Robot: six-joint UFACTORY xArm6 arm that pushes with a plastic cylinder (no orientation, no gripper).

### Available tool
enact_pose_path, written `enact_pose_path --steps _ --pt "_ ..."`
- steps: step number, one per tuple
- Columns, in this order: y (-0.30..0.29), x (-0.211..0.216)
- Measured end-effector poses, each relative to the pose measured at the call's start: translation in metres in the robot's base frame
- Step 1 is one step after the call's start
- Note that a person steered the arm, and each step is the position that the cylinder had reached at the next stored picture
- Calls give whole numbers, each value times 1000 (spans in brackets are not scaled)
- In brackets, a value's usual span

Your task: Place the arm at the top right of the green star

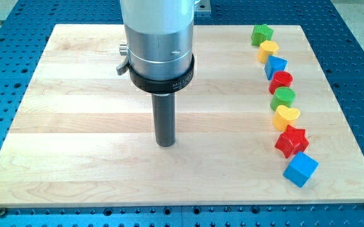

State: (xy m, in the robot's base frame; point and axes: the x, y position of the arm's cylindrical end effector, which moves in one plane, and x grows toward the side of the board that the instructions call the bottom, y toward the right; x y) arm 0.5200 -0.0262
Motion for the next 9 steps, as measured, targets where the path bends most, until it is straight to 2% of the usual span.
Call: enact_pose_path --steps 3,4,6,7,8,9 --pt "2 0" --pt "11 -28" --pt "66 -226" --pt "99 -306" --pt "138 -327" --pt "219 -329"
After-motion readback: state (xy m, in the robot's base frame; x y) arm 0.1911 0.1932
